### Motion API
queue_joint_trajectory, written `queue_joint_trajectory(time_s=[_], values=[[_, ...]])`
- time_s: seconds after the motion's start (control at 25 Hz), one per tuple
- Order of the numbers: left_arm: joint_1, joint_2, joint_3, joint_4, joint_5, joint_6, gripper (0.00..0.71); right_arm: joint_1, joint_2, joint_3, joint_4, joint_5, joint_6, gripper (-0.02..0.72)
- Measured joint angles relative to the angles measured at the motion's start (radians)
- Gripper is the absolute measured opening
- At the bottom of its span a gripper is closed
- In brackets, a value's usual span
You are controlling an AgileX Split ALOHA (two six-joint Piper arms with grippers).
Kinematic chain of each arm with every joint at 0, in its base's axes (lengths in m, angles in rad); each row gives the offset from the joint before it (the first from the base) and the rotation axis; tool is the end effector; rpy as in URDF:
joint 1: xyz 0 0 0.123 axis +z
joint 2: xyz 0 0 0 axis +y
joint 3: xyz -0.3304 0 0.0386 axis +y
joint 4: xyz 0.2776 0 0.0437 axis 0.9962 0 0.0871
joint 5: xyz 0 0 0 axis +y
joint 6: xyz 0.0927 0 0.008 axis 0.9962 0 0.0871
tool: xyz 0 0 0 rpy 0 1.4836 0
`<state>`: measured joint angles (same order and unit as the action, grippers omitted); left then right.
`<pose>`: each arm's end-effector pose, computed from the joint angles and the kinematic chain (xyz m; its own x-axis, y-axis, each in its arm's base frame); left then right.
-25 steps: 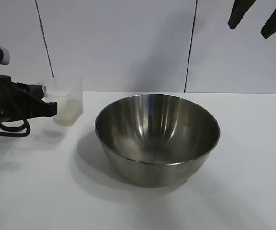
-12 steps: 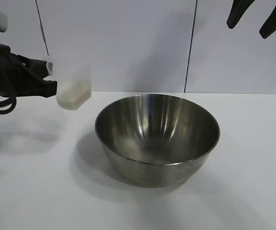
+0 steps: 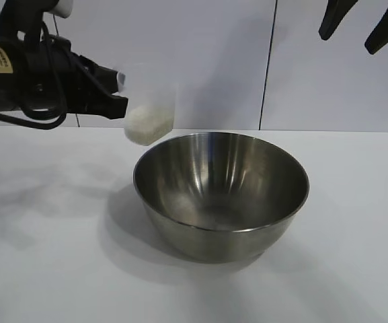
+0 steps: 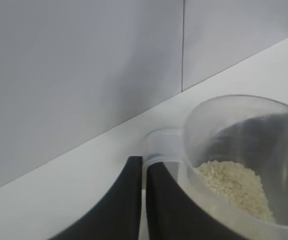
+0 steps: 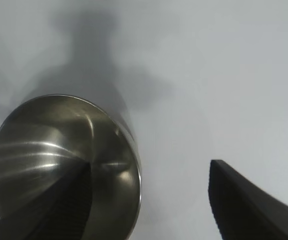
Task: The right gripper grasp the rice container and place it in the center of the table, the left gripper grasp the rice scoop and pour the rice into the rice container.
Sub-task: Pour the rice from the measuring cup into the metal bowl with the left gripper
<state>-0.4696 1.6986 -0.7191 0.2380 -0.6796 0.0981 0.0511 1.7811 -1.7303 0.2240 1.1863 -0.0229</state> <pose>0.3158 -0.1757 0.2189 -0.0305 0.3269 -0.9446 0.6094 0.7552 0.2416 0.4225 0.0408 0.3848 -0.9146 0.0143 -0.4042 -0.0788 0.9739 0.2128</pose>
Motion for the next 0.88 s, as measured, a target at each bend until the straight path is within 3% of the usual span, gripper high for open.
queue_joint_trajectory(time_s=[0.12, 0.52, 0.88], values=[[-0.001, 0.000, 0.000, 0.087, 0.003, 0.017, 0.009, 0.000, 0.000, 0.000, 0.000, -0.002, 0.000, 0.463], [-0.001, 0.000, -0.084, 0.205, 0.029, 0.068, 0.009, 0.000, 0.000, 0.000, 0.009, -0.020, 0.000, 0.463], [-0.044, 0.065, -0.139, 0.229, 0.046, 0.216, 0.009, 0.000, 0.000, 0.000, 0.022, -0.024, 0.000, 0.463]])
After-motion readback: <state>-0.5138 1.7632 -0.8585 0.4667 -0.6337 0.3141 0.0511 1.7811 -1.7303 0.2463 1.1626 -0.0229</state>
